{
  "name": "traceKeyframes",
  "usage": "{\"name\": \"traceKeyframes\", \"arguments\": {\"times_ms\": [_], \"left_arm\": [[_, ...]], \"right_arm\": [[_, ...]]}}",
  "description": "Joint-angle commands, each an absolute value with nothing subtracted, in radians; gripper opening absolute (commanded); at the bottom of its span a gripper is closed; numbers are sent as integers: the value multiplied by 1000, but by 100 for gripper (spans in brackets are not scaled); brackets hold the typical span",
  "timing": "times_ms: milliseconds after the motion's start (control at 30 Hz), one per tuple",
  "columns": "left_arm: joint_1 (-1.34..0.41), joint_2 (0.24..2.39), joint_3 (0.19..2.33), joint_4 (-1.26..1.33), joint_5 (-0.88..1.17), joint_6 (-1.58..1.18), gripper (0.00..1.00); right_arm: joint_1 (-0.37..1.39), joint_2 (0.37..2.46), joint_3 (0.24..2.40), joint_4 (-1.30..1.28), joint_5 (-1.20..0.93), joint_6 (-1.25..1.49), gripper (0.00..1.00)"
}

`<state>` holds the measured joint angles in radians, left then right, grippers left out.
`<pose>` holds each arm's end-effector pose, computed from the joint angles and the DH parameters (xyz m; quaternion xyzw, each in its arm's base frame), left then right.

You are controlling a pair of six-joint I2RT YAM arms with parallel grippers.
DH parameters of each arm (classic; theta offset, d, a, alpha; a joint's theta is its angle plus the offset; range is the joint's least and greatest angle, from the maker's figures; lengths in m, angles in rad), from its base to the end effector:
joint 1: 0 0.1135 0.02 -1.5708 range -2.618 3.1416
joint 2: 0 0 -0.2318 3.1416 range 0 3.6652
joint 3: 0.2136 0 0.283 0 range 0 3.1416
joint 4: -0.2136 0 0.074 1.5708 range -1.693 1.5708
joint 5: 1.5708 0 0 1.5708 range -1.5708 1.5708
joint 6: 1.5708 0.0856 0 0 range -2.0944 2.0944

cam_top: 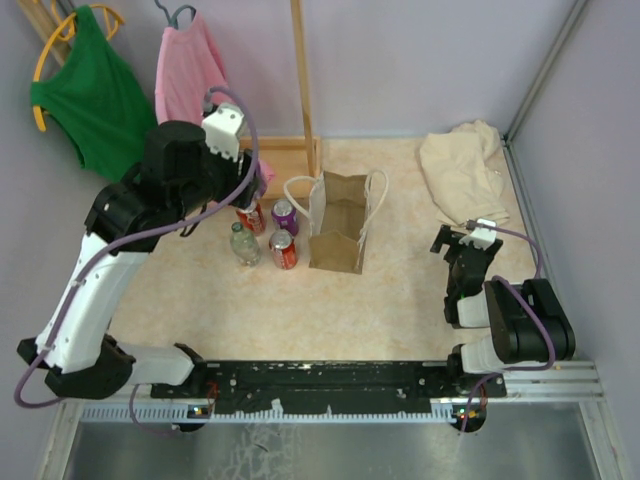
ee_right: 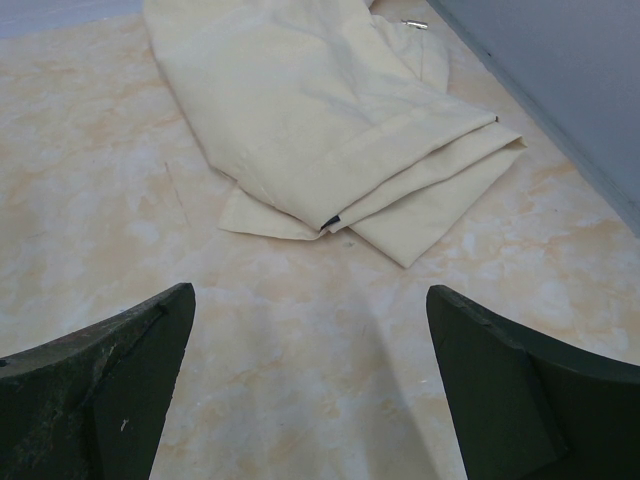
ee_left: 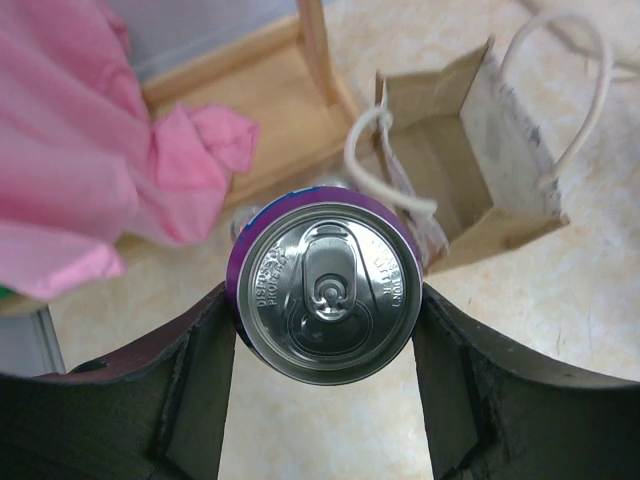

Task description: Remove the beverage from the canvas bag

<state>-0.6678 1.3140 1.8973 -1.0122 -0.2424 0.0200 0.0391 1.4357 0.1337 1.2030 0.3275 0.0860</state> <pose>0.2497 -0.1708 0.4748 0.2201 0.8083 -0.0743 0.5409 0.2752 -0.0168 0.0772 0.1266 0.7285 -0.0792 0.6685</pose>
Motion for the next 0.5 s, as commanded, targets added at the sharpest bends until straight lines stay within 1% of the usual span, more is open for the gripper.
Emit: {"name": "traceKeyframes", "arguments": {"times_ms": [0,233,467], "left_arm": [[-672,1241,1757,-1035,-314,-61,0],[-672,1120,1440,-987,-298,-195,0],[-672,970,1116,-740,-286,-267,0]], "right_arm": [[47,1442,164,1244,344,73,99],[48,1441,163,1244,344,73,99],[48,1442,164,1245,344,74,99]]}}
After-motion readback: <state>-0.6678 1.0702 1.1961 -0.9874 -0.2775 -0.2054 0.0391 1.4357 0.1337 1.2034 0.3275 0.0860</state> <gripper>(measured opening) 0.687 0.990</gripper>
